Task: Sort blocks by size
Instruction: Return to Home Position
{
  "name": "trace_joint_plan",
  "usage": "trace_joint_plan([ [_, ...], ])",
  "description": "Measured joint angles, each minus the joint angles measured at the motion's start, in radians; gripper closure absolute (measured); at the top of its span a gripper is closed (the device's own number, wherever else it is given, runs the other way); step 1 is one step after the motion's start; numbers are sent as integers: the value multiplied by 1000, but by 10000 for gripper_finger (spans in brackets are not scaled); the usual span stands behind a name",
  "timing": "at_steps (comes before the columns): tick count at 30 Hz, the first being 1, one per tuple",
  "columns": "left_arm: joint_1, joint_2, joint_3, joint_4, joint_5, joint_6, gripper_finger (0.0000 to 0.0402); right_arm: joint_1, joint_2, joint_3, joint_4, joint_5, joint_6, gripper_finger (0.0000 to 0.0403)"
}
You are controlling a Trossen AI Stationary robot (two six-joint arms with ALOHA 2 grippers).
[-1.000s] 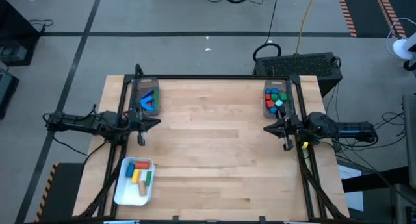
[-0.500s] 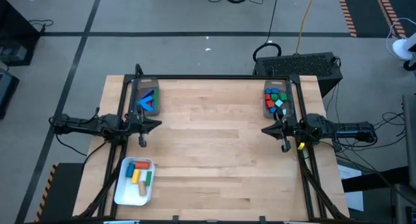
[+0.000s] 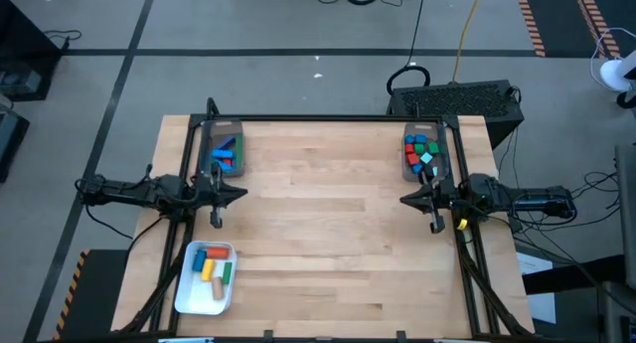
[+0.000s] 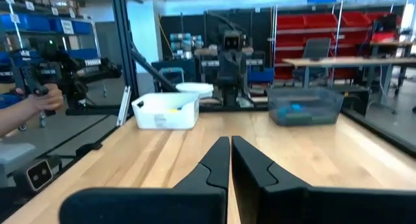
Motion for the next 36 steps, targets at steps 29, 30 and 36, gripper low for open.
trace_joint_plan([
  [29,1,181,-2,-5,43,-57,398,2,13,1,-49,8,41,403],
  [30,1,189,-2,-5,43,-59,398,2,14,1,-48,8,49,403],
  [36,1,194,-7,32,42,-75,398,2,16,1,-49,7,62,403],
])
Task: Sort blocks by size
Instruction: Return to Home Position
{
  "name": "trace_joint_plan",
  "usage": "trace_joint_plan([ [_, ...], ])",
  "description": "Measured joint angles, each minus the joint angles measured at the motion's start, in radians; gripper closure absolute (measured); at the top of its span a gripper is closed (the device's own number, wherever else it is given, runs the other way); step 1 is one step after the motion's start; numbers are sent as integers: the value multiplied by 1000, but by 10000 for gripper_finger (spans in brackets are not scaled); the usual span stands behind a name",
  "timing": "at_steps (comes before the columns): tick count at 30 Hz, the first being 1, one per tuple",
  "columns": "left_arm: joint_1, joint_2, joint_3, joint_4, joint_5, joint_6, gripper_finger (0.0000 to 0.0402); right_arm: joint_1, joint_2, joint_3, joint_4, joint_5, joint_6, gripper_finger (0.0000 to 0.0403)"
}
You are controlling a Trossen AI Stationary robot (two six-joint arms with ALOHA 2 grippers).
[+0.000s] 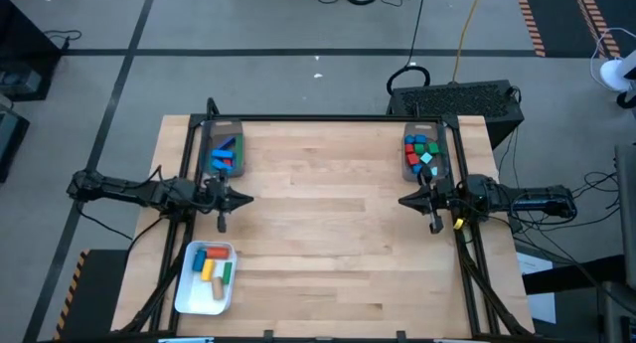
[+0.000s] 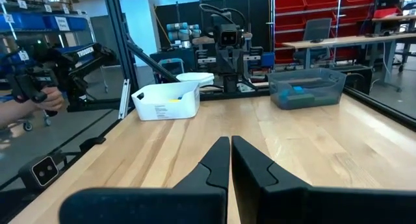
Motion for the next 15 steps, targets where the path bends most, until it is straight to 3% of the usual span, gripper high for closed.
trace_joint_plan([
  [6,-3,0,-25,50,12,-29,398,0,0,0,1,0,0,403],
  [15,-4,1,-30,82,-16,58,398,0,0,0,1,-1,-1,403],
])
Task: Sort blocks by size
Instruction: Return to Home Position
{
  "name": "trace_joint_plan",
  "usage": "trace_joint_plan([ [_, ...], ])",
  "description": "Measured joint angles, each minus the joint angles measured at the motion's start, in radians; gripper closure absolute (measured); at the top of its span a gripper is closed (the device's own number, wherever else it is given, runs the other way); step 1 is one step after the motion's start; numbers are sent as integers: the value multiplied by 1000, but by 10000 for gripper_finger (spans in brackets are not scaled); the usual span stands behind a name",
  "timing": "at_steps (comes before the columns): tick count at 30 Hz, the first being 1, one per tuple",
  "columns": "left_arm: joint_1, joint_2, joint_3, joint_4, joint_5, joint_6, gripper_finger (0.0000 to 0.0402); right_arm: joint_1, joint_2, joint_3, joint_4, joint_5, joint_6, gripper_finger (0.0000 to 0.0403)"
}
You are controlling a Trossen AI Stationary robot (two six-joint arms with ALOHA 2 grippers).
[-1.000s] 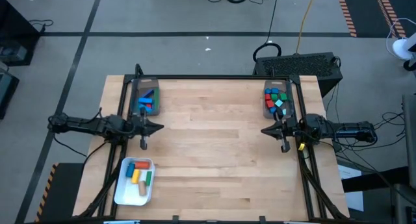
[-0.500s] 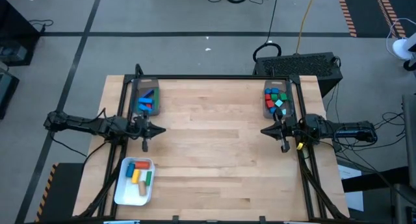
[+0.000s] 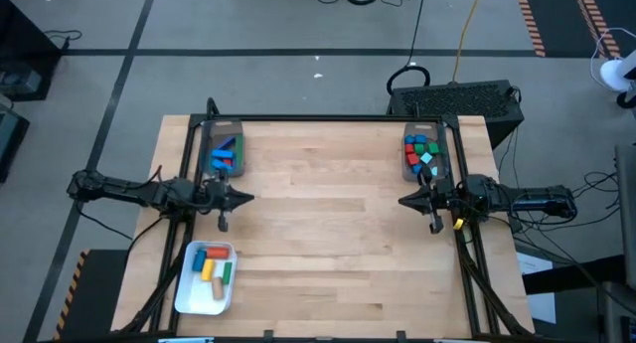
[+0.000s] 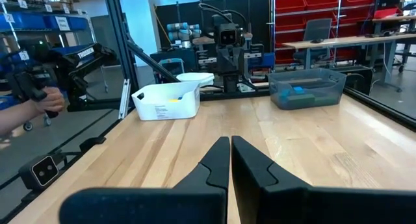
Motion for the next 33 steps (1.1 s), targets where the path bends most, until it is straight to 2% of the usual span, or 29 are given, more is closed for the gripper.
trace_joint_plan([
  [4,0,0,0,80,-1,84,398,0,0,0,0,0,0,403],
  [8,2,0,0,89,15,123,398,0,0,0,0,0,0,403],
  [15,3,0,0,20,18,50,398,0,0,0,0,0,0,403],
  [20,3,0,0,-2,13,-60,398,0,0,0,0,0,0,403],
  [33,3,0,0,1,8,-61,398,0,0,0,0,0,0,403],
])
